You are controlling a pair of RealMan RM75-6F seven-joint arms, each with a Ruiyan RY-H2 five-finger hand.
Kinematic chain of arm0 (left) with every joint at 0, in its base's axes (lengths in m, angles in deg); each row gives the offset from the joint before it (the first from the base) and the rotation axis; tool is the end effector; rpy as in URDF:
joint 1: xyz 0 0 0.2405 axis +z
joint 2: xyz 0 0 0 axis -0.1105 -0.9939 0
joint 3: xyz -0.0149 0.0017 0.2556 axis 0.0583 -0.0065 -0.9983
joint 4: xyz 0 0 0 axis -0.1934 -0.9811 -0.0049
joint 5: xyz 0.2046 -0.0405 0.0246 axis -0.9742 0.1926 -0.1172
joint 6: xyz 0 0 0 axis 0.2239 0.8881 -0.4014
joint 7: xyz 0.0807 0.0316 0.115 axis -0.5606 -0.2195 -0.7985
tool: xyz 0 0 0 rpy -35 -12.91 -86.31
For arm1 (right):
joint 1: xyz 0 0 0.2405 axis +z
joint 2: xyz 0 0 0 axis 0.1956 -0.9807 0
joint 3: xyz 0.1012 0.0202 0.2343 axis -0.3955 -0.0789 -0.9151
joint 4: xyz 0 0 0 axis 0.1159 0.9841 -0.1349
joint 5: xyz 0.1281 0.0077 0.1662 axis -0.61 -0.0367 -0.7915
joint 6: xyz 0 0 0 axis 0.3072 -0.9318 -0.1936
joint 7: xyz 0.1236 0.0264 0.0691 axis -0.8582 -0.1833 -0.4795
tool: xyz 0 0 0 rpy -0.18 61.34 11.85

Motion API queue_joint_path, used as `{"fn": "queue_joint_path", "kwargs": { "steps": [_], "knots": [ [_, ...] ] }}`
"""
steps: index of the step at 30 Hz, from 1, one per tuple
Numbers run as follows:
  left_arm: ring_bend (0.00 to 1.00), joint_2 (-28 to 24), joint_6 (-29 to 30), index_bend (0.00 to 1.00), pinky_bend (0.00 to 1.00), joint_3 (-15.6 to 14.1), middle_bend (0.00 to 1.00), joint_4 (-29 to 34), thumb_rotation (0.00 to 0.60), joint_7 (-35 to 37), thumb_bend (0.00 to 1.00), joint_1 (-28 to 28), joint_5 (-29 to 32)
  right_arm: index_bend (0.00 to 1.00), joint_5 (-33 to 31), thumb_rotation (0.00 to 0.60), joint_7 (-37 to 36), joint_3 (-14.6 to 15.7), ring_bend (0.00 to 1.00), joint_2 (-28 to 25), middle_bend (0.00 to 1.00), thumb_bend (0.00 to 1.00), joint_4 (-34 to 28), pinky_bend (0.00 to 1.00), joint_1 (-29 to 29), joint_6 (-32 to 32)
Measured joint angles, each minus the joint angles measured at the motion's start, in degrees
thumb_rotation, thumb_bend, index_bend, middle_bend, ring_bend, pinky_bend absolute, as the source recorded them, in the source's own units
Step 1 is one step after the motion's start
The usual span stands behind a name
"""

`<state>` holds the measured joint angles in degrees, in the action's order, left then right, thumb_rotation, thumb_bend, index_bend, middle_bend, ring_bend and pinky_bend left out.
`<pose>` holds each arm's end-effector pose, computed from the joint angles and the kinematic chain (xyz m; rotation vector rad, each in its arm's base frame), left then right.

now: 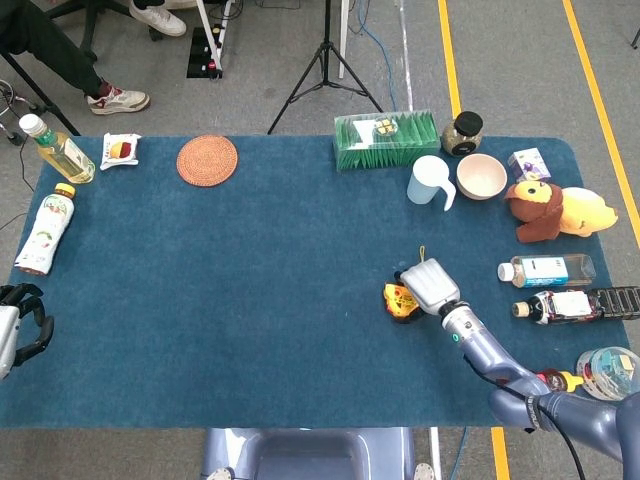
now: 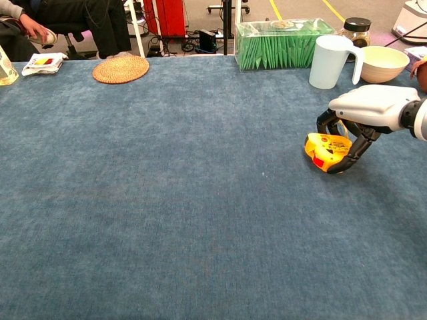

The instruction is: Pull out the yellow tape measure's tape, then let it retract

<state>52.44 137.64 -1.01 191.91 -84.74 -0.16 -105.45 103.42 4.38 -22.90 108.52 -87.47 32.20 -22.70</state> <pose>-0.2797 0.1890 0.1874 -1.4080 -0.7868 -0.7597 -0.2102 -0.3607 -0.0025 2.0430 -0.7076 0.6296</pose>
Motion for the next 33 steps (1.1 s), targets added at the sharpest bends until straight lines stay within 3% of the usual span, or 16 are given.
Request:
{"fn": "queue_joint_path", "kwargs": {
  "steps": [10,17,28,33],
  "knots": [
    [0.31,0.1,-1.8,0.55,0.36,0.0,0.37,1.3,0.600,-0.4,0.24,-1.2,-0.2,0.60,5.2,0.363,-3.9,0.2,0.69,-1.3,0.66,0.10,-1.5,0.59,-0.1,-2.1],
    [0.33,0.2,-5.7,0.55,0.42,0.6,0.37,3.2,0.600,-1.5,0.24,-3.7,0.4,0.60,7.9,0.355,-4.1,0.2,0.68,-3.8,0.66,0.10,-6.6,0.59,0.3,-3.2],
    [0.33,1.2,-20.3,0.55,0.42,3.5,0.37,5.3,0.600,-5.0,0.17,-15.0,4.0,0.60,6.7,0.358,-0.4,-1.3,0.68,-7.1,0.65,0.10,-14.7,0.58,0.9,-3.5],
    [0.33,2.9,-25.7,0.46,0.40,5.1,0.37,5.4,0.555,-7.2,0.15,-20.3,6.3,0.60,4.9,0.355,0.8,-1.8,0.68,-7.7,0.65,0.10,-15.7,0.58,0.9,-3.2]
  ]
}}
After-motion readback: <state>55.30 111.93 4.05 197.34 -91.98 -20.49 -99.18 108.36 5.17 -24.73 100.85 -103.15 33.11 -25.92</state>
